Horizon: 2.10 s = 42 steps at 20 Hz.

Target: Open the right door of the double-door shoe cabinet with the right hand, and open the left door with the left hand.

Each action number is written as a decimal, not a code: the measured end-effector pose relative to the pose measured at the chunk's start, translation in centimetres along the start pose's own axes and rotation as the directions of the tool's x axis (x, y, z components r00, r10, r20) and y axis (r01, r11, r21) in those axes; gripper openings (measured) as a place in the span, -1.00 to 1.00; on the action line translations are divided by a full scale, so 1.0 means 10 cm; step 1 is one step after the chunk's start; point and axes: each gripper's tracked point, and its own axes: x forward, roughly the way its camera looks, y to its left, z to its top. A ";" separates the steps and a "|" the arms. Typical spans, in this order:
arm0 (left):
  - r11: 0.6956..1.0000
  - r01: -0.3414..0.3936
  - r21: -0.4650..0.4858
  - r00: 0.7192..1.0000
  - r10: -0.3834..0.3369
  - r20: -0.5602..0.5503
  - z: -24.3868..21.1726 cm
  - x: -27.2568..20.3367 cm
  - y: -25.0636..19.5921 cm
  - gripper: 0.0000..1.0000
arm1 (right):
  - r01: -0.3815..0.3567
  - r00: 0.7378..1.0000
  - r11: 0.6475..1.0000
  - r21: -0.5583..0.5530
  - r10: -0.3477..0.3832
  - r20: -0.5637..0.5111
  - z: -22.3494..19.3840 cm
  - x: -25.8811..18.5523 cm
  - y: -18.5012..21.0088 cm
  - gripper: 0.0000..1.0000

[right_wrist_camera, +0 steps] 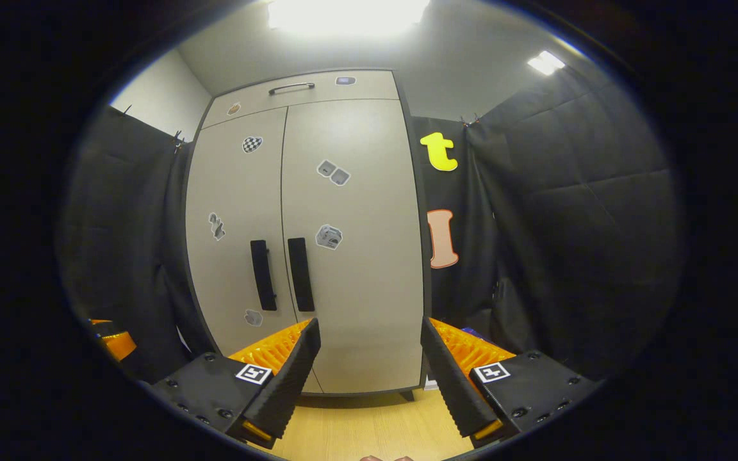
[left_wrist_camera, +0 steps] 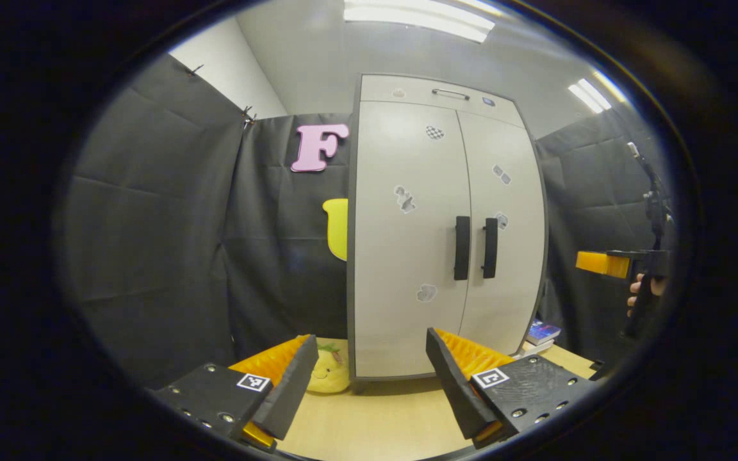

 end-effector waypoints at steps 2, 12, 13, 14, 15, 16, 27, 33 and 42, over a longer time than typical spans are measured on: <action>1.000 0.003 -0.002 1.000 -0.003 -0.003 -0.03 0.00 0.00 0.90 | -0.002 1.000 1.000 0.002 0.002 0.004 0.02 -0.01 0.01 0.97; 1.000 -0.011 -0.020 1.000 0.011 -0.025 -0.19 -0.06 0.03 0.93 | -0.080 0.994 0.996 -0.028 0.081 0.075 0.42 0.29 0.32 0.89; 1.000 -0.014 -0.025 0.999 0.013 -0.030 -0.21 -0.07 0.04 0.97 | -0.092 0.993 0.995 -0.036 0.094 0.070 0.43 0.35 0.37 0.96; 0.999 -0.016 -0.029 0.999 0.015 -0.034 -0.24 -0.07 0.05 1.00 | -0.106 0.992 0.994 -0.041 0.108 0.064 0.45 0.41 0.44 0.96; 0.999 -0.018 -0.033 0.999 0.017 -0.038 -0.26 -0.08 0.07 1.00 | -0.116 0.991 0.992 -0.041 0.119 0.067 0.49 0.46 0.49 0.96; 0.999 -0.023 -0.033 0.999 0.022 -0.040 -0.27 -0.08 0.09 0.90 | -0.129 0.988 0.991 -0.035 0.132 0.085 0.55 0.51 0.54 0.97; 0.998 -0.062 -0.025 0.992 0.059 -0.114 -0.57 -0.05 0.37 0.90 | -0.163 0.978 0.987 -0.013 0.163 0.130 0.75 1.28 1.00 0.89; 0.998 -0.057 -0.012 0.991 0.055 -0.123 -0.60 0.08 0.47 0.96 | -0.125 0.989 0.992 -0.013 0.125 0.076 0.60 1.69 1.05 0.89; 0.999 -0.041 -0.026 0.991 0.037 -0.131 -0.65 0.36 0.59 0.97 | -0.088 0.996 0.996 -0.023 0.088 -0.019 0.27 2.05 1.11 0.76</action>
